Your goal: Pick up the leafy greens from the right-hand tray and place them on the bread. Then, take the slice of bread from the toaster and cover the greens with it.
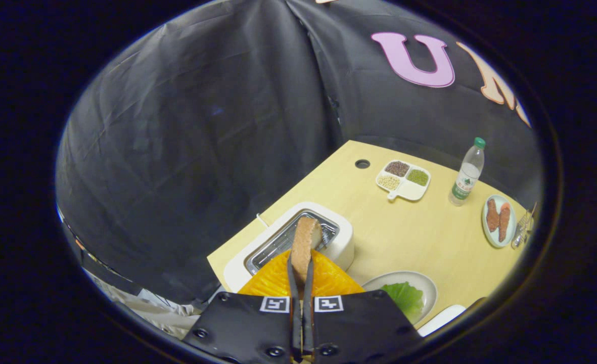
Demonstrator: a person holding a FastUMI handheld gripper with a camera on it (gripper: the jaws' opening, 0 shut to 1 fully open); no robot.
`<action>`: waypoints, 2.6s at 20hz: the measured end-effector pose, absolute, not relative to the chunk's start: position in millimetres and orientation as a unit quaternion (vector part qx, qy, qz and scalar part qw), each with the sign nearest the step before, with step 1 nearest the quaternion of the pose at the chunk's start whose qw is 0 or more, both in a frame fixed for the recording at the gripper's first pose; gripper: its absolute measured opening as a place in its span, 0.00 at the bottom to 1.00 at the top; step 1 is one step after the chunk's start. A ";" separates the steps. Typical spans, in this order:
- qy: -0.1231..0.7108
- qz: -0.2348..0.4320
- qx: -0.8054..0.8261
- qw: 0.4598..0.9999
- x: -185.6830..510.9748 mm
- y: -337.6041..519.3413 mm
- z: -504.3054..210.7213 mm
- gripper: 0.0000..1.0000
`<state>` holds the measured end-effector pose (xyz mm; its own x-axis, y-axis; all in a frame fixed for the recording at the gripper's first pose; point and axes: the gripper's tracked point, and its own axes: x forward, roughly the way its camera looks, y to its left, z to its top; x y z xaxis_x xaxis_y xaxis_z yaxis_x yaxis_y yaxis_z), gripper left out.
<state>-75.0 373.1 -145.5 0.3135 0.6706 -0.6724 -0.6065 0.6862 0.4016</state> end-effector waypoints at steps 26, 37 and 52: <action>0.453 0.317 0.117 0.825 -77.7 244.5 -216.3 0.04; 0.509 0.269 0.148 0.804 -82.4 206.1 -277.3 0.05; 0.489 0.241 0.044 0.837 -84.8 157.9 -303.1 1.00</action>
<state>-84.8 157.9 -303.1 0.4053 0.4468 -0.7976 -0.3610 0.8798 0.3093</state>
